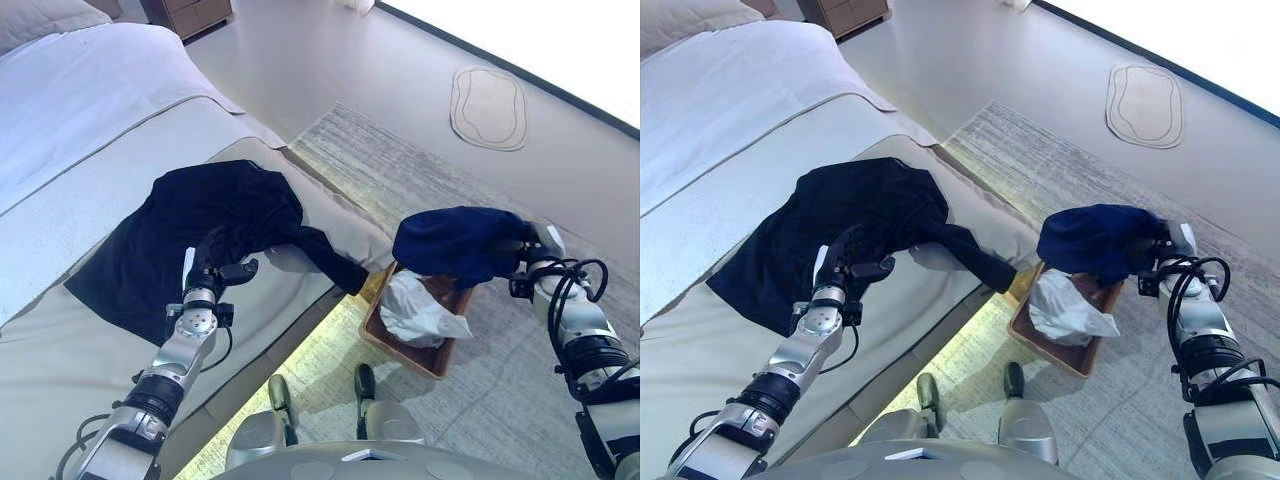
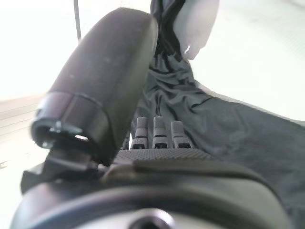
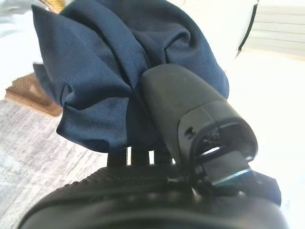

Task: Pick up the clothes from the bed and place them into the basket

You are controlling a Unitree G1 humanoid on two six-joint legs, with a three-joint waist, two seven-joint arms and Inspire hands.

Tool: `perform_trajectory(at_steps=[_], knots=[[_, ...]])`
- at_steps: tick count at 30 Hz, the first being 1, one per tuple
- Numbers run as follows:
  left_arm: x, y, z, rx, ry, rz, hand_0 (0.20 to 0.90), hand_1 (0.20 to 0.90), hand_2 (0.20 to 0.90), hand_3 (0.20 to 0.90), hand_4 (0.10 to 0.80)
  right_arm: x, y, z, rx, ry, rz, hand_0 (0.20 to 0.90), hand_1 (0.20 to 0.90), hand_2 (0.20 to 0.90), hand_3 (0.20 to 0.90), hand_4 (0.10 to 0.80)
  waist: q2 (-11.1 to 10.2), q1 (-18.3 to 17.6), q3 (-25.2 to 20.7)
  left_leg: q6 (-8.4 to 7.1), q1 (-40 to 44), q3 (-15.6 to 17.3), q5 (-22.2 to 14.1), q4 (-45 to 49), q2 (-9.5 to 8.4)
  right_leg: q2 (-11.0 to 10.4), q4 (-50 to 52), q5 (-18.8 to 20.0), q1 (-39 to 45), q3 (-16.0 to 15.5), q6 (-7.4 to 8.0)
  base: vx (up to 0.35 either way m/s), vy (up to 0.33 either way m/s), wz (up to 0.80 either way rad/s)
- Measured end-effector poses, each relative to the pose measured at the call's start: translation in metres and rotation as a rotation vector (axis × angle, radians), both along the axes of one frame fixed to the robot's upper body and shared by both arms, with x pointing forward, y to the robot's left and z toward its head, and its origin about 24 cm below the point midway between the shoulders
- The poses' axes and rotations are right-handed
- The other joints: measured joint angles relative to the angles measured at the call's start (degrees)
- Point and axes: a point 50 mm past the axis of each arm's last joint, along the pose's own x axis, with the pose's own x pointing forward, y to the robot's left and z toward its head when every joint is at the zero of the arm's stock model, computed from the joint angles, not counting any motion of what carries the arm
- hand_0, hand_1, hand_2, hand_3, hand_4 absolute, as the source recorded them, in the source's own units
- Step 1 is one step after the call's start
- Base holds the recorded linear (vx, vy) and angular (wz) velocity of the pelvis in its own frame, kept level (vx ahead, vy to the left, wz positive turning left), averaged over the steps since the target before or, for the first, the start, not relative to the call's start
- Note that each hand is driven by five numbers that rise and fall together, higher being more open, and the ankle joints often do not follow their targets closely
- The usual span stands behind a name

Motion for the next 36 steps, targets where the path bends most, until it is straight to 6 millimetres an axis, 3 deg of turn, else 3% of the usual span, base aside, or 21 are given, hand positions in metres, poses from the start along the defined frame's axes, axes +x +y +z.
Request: perform_trajectory(at_steps=[5, 9, 13, 21, 25, 36], knots=[[-0.005, 0.000, -0.005, -0.008, 0.025, -0.015, 0.900, 0.900, 0.900, 0.900, 0.800, -0.004, 0.000, -0.012, 0.003, 0.052, 0.005, 0.300, 0.300, 0.300, 0.200, 0.100, 0.1, 0.0, -0.2, 0.22, -0.4, -1.0, 0.7, 0.0, -0.09, -0.1, 0.0, 0.0, 0.0, -0.8, -0.03, 0.000, -0.107, 0.10], [-0.006, 0.000, -0.006, -0.013, 0.031, -0.030, 0.900, 0.900, 0.900, 0.900, 0.800, -0.021, -0.013, -0.038, 0.028, 0.167, -0.083, 0.300, 0.300, 0.300, 0.200, 0.100, 0.7, 1.6, -1.1, 0.23, -0.9, -1.9, 1.0, 0.3, -0.14, -0.1, 0.0, 0.0, 0.0, -1.7, -0.03, -0.024, -0.087, 0.12], [-0.007, 0.001, -0.007, -0.009, 0.037, -0.034, 0.900, 0.900, 0.900, 0.900, 0.800, -0.030, -0.020, -0.049, 0.037, 0.227, -0.133, 0.300, 0.300, 0.300, 0.200, 0.100, 1.8, 1.9, -1.7, 0.44, -1.7, -3.1, 1.6, 0.3, -0.33, -0.4, 0.0, 0.0, -0.1, -2.9, -0.03, -0.036, -0.060, 0.15], [-0.010, -0.001, -0.010, -0.016, 0.054, -0.074, 0.900, 0.900, 0.900, 0.900, 0.800, -0.026, -0.026, -0.046, 0.047, 0.237, -0.179, 0.300, 0.300, 0.300, 0.200, 0.100, 4.0, 2.5, -2.5, 0.22, -2.8, -3.2, 1.8, 0.0, -0.33, -0.5, -0.3, -0.1, -1.1, -3.1, -0.26, -0.025, -0.033, 0.01], [-0.016, -0.001, -0.015, -0.021, 0.075, -0.080, 0.900, 0.900, 0.900, 0.900, 0.800, -0.031, -0.030, -0.051, 0.048, 0.263, -0.205, 0.300, 0.300, 0.300, 0.200, 0.100, 5.8, 2.6, -2.6, 0.21, -3.1, -3.3, 1.8, 0.1, -0.26, -0.4, -0.3, -0.1, -1.3, -3.2, -0.26, 0.004, -0.009, 0.00], [-0.016, -0.008, -0.016, -0.025, 0.058, -0.122, 0.900, 0.900, 0.900, 0.900, 0.800, -0.044, -0.039, -0.058, 0.065, 0.300, -0.276, 0.300, 0.300, 0.300, 0.200, 0.100, 7.7, 2.6, -1.9, 0.19, -3.6, -3.4, 1.9, 0.2, -0.28, -0.5, -0.3, -0.1, -1.9, -3.3, -0.26, 0.002, -0.017, 0.00]])
